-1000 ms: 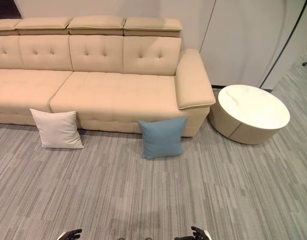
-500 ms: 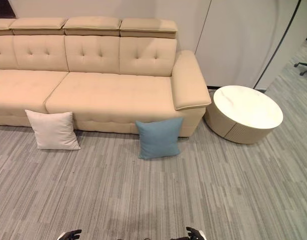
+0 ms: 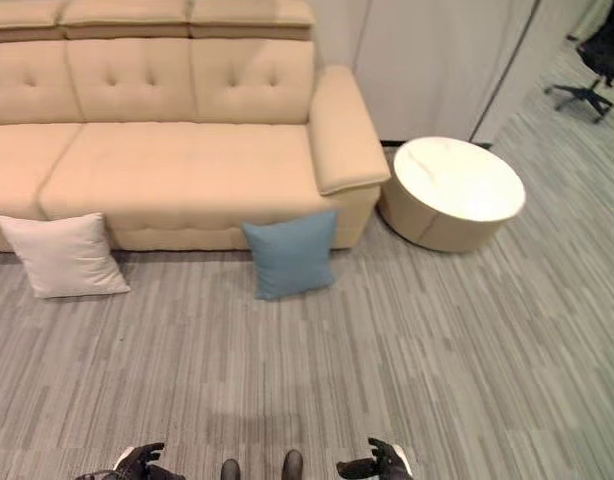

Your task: Pick up all the scattered cushions and arrange them neatly on the sofa.

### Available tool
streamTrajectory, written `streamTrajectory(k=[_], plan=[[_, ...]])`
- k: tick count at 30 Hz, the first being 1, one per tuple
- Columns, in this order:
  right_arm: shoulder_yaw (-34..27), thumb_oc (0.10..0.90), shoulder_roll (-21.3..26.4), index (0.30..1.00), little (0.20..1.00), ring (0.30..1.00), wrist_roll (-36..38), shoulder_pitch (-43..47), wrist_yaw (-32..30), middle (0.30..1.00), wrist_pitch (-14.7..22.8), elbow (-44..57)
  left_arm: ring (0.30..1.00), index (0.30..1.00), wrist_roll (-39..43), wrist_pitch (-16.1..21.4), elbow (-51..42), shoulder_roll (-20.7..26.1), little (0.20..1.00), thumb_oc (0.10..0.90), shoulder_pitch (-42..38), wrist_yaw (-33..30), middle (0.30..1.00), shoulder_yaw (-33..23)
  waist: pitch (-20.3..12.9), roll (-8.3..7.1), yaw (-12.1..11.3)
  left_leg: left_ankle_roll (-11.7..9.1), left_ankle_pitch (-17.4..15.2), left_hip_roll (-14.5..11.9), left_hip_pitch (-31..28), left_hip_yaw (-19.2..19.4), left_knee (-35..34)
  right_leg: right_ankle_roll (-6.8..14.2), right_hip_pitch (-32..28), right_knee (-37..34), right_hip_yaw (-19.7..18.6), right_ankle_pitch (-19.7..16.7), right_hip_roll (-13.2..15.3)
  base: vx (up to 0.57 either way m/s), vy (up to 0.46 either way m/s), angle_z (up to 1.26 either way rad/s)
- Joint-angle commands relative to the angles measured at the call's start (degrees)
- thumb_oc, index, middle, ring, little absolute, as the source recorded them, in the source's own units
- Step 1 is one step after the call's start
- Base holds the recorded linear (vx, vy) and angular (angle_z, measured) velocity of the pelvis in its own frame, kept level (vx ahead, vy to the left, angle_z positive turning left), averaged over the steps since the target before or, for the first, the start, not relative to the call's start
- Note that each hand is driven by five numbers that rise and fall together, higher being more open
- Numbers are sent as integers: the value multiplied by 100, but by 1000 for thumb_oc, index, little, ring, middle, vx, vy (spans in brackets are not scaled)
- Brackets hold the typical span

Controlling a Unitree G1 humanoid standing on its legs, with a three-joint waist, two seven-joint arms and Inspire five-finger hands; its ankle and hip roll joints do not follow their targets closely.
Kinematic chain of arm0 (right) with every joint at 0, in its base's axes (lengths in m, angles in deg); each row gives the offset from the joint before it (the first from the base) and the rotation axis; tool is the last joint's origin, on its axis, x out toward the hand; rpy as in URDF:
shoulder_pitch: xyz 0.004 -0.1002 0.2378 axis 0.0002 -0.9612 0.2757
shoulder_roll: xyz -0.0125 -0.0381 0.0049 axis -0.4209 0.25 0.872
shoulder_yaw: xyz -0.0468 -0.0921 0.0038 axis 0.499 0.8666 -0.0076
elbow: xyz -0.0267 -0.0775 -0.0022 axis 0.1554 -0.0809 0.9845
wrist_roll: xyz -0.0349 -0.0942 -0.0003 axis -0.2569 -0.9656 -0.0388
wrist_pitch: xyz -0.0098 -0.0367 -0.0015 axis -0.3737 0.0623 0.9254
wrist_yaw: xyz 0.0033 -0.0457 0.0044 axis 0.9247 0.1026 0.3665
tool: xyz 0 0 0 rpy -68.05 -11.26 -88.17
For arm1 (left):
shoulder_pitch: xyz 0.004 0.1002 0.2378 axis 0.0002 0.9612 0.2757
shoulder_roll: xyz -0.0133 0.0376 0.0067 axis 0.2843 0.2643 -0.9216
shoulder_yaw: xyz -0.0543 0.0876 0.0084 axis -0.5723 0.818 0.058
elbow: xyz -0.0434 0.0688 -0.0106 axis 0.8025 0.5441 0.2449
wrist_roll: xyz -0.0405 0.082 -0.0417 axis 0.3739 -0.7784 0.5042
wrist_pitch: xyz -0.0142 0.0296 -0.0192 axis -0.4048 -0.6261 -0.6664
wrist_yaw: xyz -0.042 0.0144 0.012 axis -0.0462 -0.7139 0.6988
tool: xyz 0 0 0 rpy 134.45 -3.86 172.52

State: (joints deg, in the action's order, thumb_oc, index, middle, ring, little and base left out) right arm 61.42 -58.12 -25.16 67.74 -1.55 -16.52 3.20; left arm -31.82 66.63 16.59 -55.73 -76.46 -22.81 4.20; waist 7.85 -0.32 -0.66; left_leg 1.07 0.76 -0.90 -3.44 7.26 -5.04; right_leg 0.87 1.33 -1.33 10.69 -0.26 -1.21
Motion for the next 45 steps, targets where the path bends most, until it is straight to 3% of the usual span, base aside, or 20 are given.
streamTrajectory(k=[1, 6, 9, 10, 13, 18, 22, 24, 25, 27, 28, 30, 31, 34, 36, 40, 41, 42, 44, 45], plan=[[178, 800, 176, 900, 900, 900, -56, 46, -125, 900, 57, -16, 900, 900, 82, 133, 254, 9, 900, 800, -272, -67, 900, -5, -20, -75, 13, -217, -385, 30, -38, -215, 181, 551, -79, 344, -165, 154, 462, 43, -150, 6], [119, 800, 259, 900, 900, 900, 93, 67, -151, 900, 113, -22, 900, 900, 121, 167, 198, -48, 900, 800, -402, -39, 900, 148, 166, -87, 113, -414, -461, -104, 448, -221, 1190, 347, -177, 257, -164, 249, 433, -8, -118, 13], [52, 800, 384, 900, 900, 900, 258, 117, -203, 900, 148, 10, 900, 900, 212, 163, 144, -76, 900, 800, -468, -51, 900, 207, 360, -131, 127, -521, -105, -198, 1118, -312, 2266, 146, -275, 221, -175, 296, 412, 8, -138, 26], [52, 800, 384, 900, 900, 900, 258, 117, -203, 900, 149, 10, 900, 900, 212, 163, 144, -76, 900, 800, -468, -51, 900, 207, 358, -130, 130, -521, -109, -199, 1127, -316, 2276, 145, -273, 221, -171, 296, 411, 120, -42, 47], [101, 800, 433, 900, 900, 900, 222, 93, -226, 900, 156, -12, 900, 900, 188, 132, 212, -103, 900, 800, -344, -29, 900, 219, 271, -148, 6, -383, -305, 202, 1344, -671, 1767, 160, -473, 89, -334, 377, 347, 217, 3, 8], [91, 800, 424, 900, 900, 900, 219, 92, -211, 900, 136, -16, 900, 900, 136, 113, 289, -113, 900, 800, -267, -7, 900, 178, 189, -112, -67, -350, -168, 253, 1360, -756, 1337, 208, -602, 73, -500, 506, 256, 158, 69, -14], [90, 800, 311, 900, 900, 900, 235, 89, -174, 900, 133, 67, 900, 900, 131, 99, 281, -61, 900, 800, -205, 16, 900, 99, 55, -157, -144, -168, -352, 298, 1081, -663, 1171, 357, -612, 301, -631, 544, 386, 219, 182, -49], [79, 800, 279, 900, 900, 900, 261, 118, -148, 900, 133, 124, 900, 900, 130, 95, 262, -30, 900, 800, -213, 27, 900, 88, 43, -174, -172, -69, -455, 306, 984, -615, 1152, 456, -478, 678, -680, 524, 443, 150, 178, -69], [86, 800, 267, 900, 900, 900, 322, 219, -129, 900, 133, 265, 900, 900, 143, 86, 222, 42, 900, 800, -248, 14, 900, 76, 139, -145, -138, 119, -581, 315, 863, -570, 1183, 680, 60, 1680, -729, 155, 519, 89, 164, -51], [72, 800, 256, 900, 900, 900, 370, 304, -149, 900, 151, 329, 900, 900, 176, 90, 189, 91, 900, 800, -277, -9, 900, 59, 238, -57, -97, 237, -667, 263, 736, -558, 1179, 761, 543, 2344, -570, -82, 640, 106, 155, -34], [72, 800, 257, 900, 900, 900, 370, 304, -149, 900, 150, 329, 900, 900, 176, 90, 189, 91, 900, 800, -277, -9, 900, 58, 241, -58, -97, 238, -669, 265, 733, -558, 1179, 761, 545, 2353, -571, -76, 643, 194, 79, -5], [110, 800, 305, 900, 900, 900, 288, 350, -190, 900, 134, 311, 900, 900, 160, 85, 208, 92, 900, 800, -262, 2, 900, 59, 207, -9, -89, 232, -803, 239, 335, -541, 961, 605, 771, 1864, -50, 105, 794, 276, -1, 20], [110, 800, 306, 900, 900, 900, 288, 350, -190, 900, 134, 312, 900, 900, 160, 85, 208, 91, 900, 800, -262, 2, 900, 59, 216, -4, -86, 230, -803, 235, 320, -546, 954, 603, 754, 1858, -44, 106, 790, 215, -50, -41], [168, 800, 326, 900, 900, 900, 197, 391, -225, 900, 107, 300, 900, 900, 122, 75, 270, 66, 900, 800, -264, -7, 900, 54, 218, -14, -61, 189, -894, 198, 4, -502, 746, 618, 1002, 1294, 304, -122, 869, 243, -87, -51], [168, 800, 333, 900, 900, 900, 173, 330, -199, 900, 86, 259, 900, 900, 52, 90, 313, 67, 900, 800, -285, 6, 900, 63, 201, -49, 30, 128, -967, 209, -285, -654, 594, 650, 1040, 959, 248, -204, 743, 335, -164, -21], [178, 800, 332, 900, 900, 900, 174, 227, -210, 900, 89, 186, 900, 900, 22, 103, 313, 11, 900, 800, -272, -4, 900, 102, 70, -36, 61, -58, -930, 52, -430, -699, 587, 486, 799, 787, 267, -96, 583, 230, -175, 26], [159, 800, 345, 900, 900, 900, 227, 218, -216, 900, 114, 149, 900, 900, 36, 123, 283, -42, 900, 800, -293, 7, 900, 140, 68, -27, 74, -232, -745, -51, -303, -682, 899, 391, 598, 632, 271, -46, 483, 218, -393, 45], [139, 800, 383, 900, 900, 900, 373, 278, -264, 900, 186, 176, 900, 900, 128, 143, 136, -103, 900, 800, -419, 36, 900, 260, 282, -162, 17, -456, -114, -253, 630, -532, 2564, 144, 208, 350, 235, 70, 407, 261, -448, 54], [148, 800, 393, 900, 900, 900, 452, 282, -267, 900, 180, 170, 900, 900, 205, 146, 53, -93, 900, 800, -473, 18, 900, 308, 391, -263, -62, -365, -119, -243, 1158, -495, 3156, 21, 5, 276, 172, 189, 372, 228, -284, 13], [164, 800, 386, 900, 900, 900, 466, 272, -265, 900, 181, 161, 900, 900, 200, 147, 59, -98, 900, 800, -474, 15, 900, 322, 393, -275, -84, -336, -204, -177, 1241, -501, 3045, 32, -67, 240, 141, 213, 362, 247, -114, -31]])
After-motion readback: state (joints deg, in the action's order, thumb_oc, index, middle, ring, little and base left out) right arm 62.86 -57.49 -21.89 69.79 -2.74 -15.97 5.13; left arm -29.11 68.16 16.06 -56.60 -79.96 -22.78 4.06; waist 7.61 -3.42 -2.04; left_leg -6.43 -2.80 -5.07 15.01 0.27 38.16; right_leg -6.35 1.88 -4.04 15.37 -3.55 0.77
